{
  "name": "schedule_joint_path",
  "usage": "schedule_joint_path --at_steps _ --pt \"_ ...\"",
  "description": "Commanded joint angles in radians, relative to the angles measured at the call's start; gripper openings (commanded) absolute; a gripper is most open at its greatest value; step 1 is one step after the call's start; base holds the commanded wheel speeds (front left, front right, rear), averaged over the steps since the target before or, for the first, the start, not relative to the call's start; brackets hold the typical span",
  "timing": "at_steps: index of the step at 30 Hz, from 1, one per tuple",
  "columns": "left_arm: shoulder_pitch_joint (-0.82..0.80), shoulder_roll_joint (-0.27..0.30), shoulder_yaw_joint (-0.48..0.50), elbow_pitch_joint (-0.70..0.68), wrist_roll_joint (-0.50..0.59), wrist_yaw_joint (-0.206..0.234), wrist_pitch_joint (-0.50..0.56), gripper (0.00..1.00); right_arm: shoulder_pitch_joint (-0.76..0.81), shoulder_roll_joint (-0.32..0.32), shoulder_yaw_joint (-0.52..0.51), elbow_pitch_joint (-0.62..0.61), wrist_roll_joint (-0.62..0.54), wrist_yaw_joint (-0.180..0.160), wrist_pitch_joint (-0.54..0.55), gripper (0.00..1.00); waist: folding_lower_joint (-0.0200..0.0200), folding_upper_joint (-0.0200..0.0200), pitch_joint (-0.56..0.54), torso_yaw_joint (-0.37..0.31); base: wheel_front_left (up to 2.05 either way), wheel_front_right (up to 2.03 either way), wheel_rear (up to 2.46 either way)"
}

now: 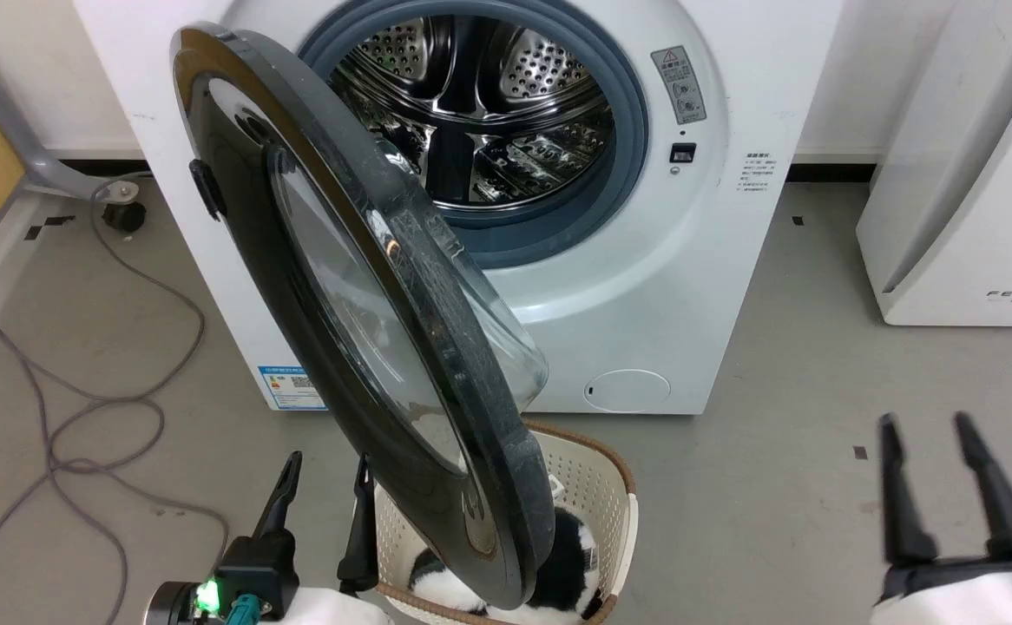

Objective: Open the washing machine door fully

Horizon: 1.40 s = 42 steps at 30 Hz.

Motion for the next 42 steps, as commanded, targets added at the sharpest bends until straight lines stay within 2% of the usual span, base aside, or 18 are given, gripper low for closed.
schedule_joint_path --at_steps 1,6,12,13,14,15,21,26,36,42 --pt "0.004 0.003 0.003 -0.003 -0.008 0.005 -0.006 1.0 0.04 0.008 0.029 -0.044 -0.055 0.005 0.037 1.0 0.0 0.0 0.002 0.001 0.0 0.0 0.0" --pt "0.0 0.004 0.004 0.001 -0.007 0.005 -0.006 1.0 0.089 0.009 0.065 -0.086 -0.112 0.005 0.102 1.0 0.0 0.0 0.005 0.004 0.0 0.0 0.0" --pt "-0.002 0.004 0.002 0.013 -0.009 0.001 -0.006 1.0 0.103 0.009 0.067 -0.078 -0.103 0.005 0.112 1.0 0.0 0.0 0.006 0.003 0.0 0.0 0.0" --pt "-0.002 0.004 0.001 0.014 -0.01 0.001 -0.006 0.81 0.103 0.009 0.069 -0.077 -0.101 0.005 0.113 1.0 0.0 0.0 0.005 0.003 0.0 0.0 0.0" --pt "-0.002 0.004 0.0 0.017 -0.01 -0.001 -0.006 0.27 0.103 0.01 0.07 -0.076 -0.1 0.005 0.113 1.0 0.0 0.0 0.006 0.003 0.0 0.0 0.0" --pt "-0.002 0.005 -0.001 0.019 -0.012 -0.002 -0.006 0.0 0.102 0.01 0.071 -0.075 -0.098 0.005 0.113 1.0 0.0 0.0 0.006 0.002 0.0 0.0 0.0" --pt "-0.002 0.004 -0.003 0.016 -0.014 -0.001 -0.006 0.0 0.102 0.01 0.076 -0.069 -0.083 0.005 0.112 1.0 0.0 0.0 0.005 0.004 0.0 0.0 0.0" --pt "-0.011 -0.001 0.006 -0.053 -0.026 0.011 -0.006 0.0 0.101 0.01 0.074 -0.066 -0.069 0.005 0.111 1.0 0.0 0.0 0.007 0.006 0.0 0.0 0.0" --pt "-0.092 0.0 -0.002 -0.346 -0.018 0.015 -0.006 0.0 0.095 0.01 0.069 -0.063 -0.056 0.005 0.107 1.0 0.0 0.0 0.015 0.017 0.0 0.0 0.0" --pt "-0.194 -0.012 -0.083 -0.532 -0.019 -0.006 -0.006 0.0 0.089 0.01 0.069 -0.059 -0.057 0.005 0.103 1.0 0.0 0.0 0.024 0.021 0.0 0.0 0.0"
